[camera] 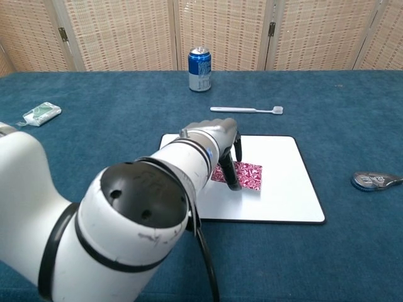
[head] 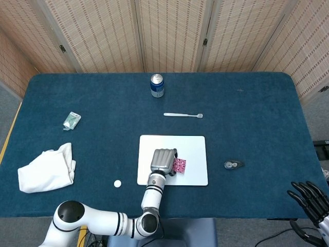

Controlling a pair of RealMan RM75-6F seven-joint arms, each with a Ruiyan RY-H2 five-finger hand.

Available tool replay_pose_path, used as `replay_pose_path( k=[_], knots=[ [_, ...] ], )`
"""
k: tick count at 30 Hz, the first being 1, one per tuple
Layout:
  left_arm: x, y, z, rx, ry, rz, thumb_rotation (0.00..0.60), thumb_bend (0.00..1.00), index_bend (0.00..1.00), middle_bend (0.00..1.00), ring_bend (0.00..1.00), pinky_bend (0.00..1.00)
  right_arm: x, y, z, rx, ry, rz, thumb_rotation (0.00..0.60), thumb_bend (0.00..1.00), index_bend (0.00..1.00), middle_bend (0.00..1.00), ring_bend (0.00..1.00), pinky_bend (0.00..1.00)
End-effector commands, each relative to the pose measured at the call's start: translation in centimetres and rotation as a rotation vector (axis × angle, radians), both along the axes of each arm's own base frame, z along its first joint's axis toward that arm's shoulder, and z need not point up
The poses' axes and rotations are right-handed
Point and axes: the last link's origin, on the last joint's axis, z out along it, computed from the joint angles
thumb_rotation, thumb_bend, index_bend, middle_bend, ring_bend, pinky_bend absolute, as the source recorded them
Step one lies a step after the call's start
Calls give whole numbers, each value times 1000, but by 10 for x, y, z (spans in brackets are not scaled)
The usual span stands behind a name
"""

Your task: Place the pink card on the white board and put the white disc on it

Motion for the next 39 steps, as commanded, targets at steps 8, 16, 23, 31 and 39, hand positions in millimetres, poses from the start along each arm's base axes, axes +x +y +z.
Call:
replay_pose_path(
  k=[8,16,23,31,39],
  knots=[
    [-13,15,13,5,15,-3,600,234,281,1000,1000,1000,1,-6,-4,-1,13,-18,600,318,0,0,0,0],
    [-11,-2,30,-26,-37,-28,600,234,276,1000,1000,1000,2,-8,-6,3,24,-21,600,317,0,0,0,0],
    [-38,-33,73,29,6,-58,600,234,397,1000,1000,1000,3,-8,-11,11,45,-15,600,317,0,0,0,0],
    [-89,-59,90,84,80,17,600,234,403,1000,1000,1000,12,2,-25,26,85,45,600,318,0,0,0,0],
    [-117,-76,99,98,73,50,600,234,409,1000,1000,1000,13,9,-27,1,96,53,600,317,0,0,0,0]
  ],
)
